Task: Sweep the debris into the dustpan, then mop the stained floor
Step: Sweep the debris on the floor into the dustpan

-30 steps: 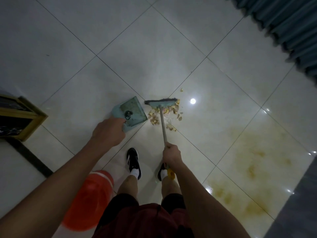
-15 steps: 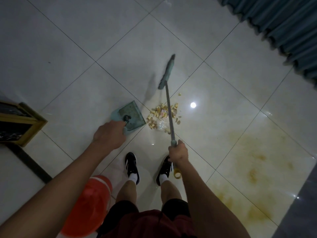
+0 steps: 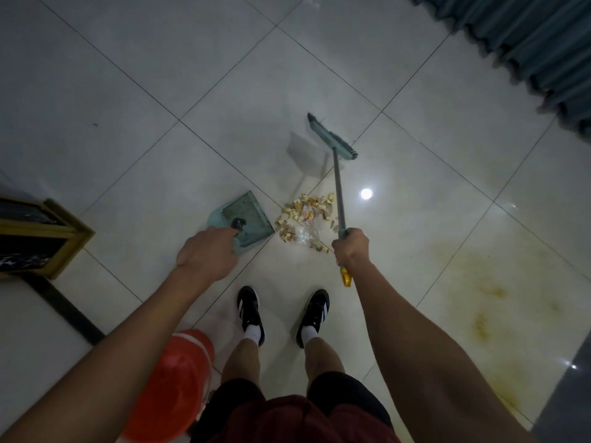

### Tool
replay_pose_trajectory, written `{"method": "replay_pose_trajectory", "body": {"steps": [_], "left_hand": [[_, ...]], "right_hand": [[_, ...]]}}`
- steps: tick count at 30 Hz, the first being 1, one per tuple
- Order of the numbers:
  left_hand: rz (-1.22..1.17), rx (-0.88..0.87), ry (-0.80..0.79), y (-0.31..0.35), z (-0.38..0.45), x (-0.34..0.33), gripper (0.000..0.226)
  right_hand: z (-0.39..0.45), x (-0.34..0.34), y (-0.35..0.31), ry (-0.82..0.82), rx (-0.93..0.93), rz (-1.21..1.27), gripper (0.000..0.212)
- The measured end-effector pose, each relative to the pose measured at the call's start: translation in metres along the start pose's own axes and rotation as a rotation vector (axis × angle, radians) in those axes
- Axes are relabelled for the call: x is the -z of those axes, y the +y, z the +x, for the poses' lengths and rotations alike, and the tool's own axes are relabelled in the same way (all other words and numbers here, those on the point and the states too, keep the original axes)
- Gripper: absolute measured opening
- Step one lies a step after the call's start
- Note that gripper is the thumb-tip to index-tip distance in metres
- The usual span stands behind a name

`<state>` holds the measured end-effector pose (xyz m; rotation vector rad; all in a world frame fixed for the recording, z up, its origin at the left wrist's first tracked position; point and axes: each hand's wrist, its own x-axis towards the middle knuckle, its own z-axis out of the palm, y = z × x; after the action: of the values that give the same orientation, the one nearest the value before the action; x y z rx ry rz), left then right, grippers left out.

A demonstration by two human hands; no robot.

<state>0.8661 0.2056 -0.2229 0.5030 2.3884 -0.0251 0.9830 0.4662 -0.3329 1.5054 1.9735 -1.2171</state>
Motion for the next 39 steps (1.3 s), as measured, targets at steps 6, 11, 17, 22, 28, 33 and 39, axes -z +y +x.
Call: {"method": "replay_pose_trajectory", "body": {"steps": [6, 11, 17, 22, 28, 33, 39], "left_hand": [[0.006, 0.017, 0.032, -0.002, 0.003, -0.008, 0.037], [0.043, 0.026, 0.067, -0.006, 0.005, -0.015, 0.043], [0.049, 0.04, 0.088, -0.002, -0.002, -0.029, 0.04], [0.053, 0.039, 0.077, 0.005, -0.015, -0.038, 0.041], [0.043, 0.026, 0.076, -0.009, -0.024, -0.042, 0.046], [0.025, 0.021, 0.052, -0.044, -0.03, -0.036, 0.05], [-0.065, -0.009, 0.045, -0.079, -0.039, -0.024, 0.025]], "right_hand": [[0.03, 0.021, -0.007, 0.041, 0.011, -0.101, 0.031], [0.05, 0.038, -0.008, -0.015, 0.031, -0.235, 0.034], [0.049, 0.032, 0.021, -0.119, -0.03, -0.348, 0.042], [0.011, 0.021, 0.061, -0.184, -0.014, -0.397, 0.042], [-0.051, 0.003, 0.1, -0.266, 0.017, -0.375, 0.044], [-0.095, -0.014, 0.11, -0.279, 0.022, -0.322, 0.038], [-0.123, -0.02, 0.117, -0.168, -0.025, -0.258, 0.04]]}}
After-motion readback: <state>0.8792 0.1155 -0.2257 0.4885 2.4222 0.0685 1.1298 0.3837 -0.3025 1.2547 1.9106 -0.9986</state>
